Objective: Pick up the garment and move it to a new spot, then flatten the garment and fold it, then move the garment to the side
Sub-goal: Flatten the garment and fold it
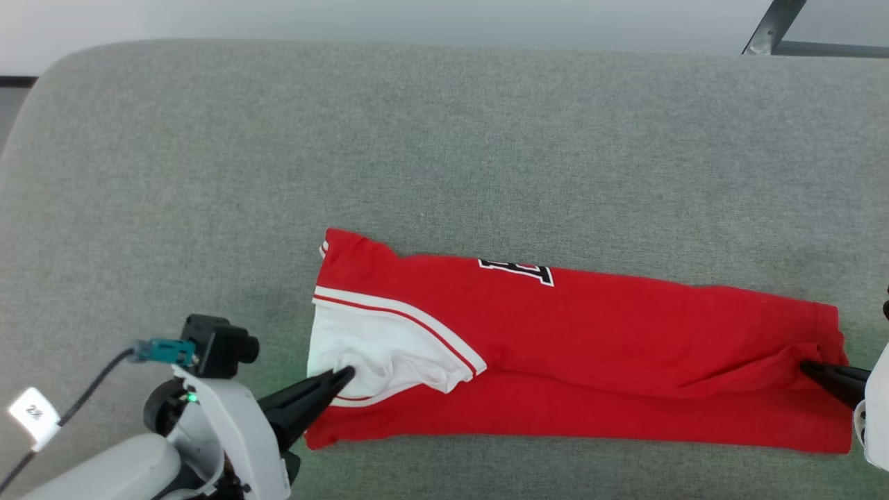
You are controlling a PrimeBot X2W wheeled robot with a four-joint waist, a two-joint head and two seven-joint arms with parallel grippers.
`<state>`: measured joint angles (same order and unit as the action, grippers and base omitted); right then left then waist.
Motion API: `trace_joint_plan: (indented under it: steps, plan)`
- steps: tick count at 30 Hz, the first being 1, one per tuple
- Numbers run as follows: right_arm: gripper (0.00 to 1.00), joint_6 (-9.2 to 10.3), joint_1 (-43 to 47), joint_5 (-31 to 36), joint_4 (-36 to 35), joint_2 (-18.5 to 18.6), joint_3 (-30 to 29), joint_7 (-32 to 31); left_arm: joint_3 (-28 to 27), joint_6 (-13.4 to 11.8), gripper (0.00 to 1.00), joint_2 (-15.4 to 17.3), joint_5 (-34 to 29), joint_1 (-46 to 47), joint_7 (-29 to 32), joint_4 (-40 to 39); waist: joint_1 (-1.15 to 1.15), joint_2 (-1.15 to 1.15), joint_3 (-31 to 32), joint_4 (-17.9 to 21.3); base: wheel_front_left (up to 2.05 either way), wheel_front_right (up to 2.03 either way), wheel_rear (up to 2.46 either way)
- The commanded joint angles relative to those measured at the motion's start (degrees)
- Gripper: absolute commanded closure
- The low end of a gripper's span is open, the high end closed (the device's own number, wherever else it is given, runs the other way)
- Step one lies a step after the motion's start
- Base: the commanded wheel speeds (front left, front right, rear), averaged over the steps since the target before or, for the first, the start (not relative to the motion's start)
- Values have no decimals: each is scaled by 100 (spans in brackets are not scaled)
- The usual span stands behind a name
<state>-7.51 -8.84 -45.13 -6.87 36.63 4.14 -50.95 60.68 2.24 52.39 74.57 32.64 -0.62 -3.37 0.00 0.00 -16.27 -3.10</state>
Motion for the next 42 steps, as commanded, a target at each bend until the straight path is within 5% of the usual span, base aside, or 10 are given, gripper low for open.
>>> trace_joint_plan:
  steps: [1, 6, 7, 8, 9, 22, 31, 39, 40, 42]
  plan:
    - [100, 4, 33, 59, 24, -37, -30, 12, 7, 20, 100, -62, -45, -51, -46, 51, 0, 0, -47, -21, 0, 0, 0]
    - [97, 4, -33, 183, 60, -178, -124, 100, 27, 2, 100, -281, -138, -3, -163, 314, 0, 0, -57, -57, 0, 0, 0]
    - [60, 4, -46, 192, 79, -223, -166, 149, 29, -4, 84, -304, -156, -5, -191, 347, 0, 0, -37, -65, 0, 0, 0]
    - [7, 4, -51, 188, 94, -262, -191, 169, 12, -16, 43, -315, -168, -15, -239, 364, 0, 0, -13, -72, 0, 0, 0]
    - [0, 4, -46, 150, 92, -295, -219, 178, -17, -26, 5, -319, -173, -33, -305, 372, 0, 0, 13, -77, 0, 0, 0]
    - [0, 4, 246, -76, 245, -246, -943, -581, -1212, -925, 0, -492, 49, -981, -1448, 135, 0, 0, 337, -287, 0, 0, 0]
    - [0, 4, 216, 65, 756, -356, -1441, -1158, -2508, -1372, 0, -1667, -1565, -1891, -1458, 358, 0, 0, 422, -705, 0, 0, 0]
    - [0, 3, 41, 274, 1375, -454, -1502, -1516, -3293, -1311, 0, -2742, -3051, -2262, -1448, 805, 0, 0, 474, -1064, 0, 0, 0]
    - [6, 3, 19, 305, 1419, -489, -1498, -1545, -3416, -1235, 0, -2870, -3154, -2277, -1449, 852, 0, 0, 480, -1099, 0, 0, 0]
    - [80, 4, -2, 317, 1501, -562, -1476, -1607, -3581, -1103, 0, -3005, -3353, -2345, -1448, 988, 0, 0, 490, -1142, 0, 0, 0]
